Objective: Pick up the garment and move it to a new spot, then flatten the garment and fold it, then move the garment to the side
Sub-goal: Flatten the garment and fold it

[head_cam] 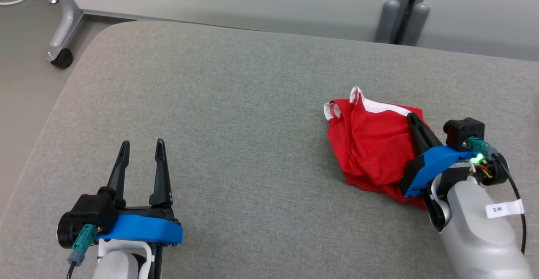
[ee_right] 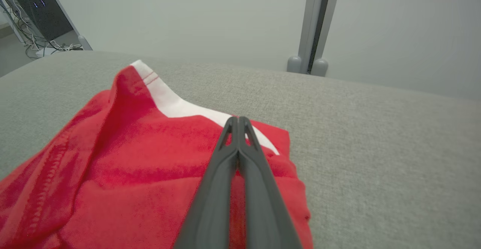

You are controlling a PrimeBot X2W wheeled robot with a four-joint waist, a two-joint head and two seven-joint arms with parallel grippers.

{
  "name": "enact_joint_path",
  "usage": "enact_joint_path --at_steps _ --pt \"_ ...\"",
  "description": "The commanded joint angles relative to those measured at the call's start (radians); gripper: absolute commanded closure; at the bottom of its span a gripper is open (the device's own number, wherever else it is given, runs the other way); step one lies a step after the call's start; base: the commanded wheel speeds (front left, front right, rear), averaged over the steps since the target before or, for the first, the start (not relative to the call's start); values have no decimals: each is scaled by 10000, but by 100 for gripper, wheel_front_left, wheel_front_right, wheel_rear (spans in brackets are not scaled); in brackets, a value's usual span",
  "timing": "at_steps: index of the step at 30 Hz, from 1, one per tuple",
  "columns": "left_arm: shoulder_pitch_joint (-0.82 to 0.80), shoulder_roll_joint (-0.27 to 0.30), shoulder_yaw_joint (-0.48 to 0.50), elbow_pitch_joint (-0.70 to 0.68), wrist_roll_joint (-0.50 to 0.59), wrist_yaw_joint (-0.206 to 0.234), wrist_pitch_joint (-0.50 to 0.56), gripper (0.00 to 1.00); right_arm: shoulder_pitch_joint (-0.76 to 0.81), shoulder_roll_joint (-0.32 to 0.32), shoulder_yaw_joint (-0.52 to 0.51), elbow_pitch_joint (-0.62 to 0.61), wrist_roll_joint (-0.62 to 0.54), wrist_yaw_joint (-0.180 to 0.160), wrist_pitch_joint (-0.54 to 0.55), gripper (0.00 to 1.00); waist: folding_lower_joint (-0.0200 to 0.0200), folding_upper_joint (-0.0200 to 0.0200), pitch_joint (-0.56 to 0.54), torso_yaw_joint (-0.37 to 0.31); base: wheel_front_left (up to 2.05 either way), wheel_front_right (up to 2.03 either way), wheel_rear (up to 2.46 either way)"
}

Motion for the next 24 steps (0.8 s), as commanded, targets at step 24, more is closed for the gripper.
enact_joint_path --at_steps 24 --pt "-314 -10 -279 79 -322 184 -26 0 189 567 3992 -227 2456 1 -604 100 -1 0 307 533 0 0 0"
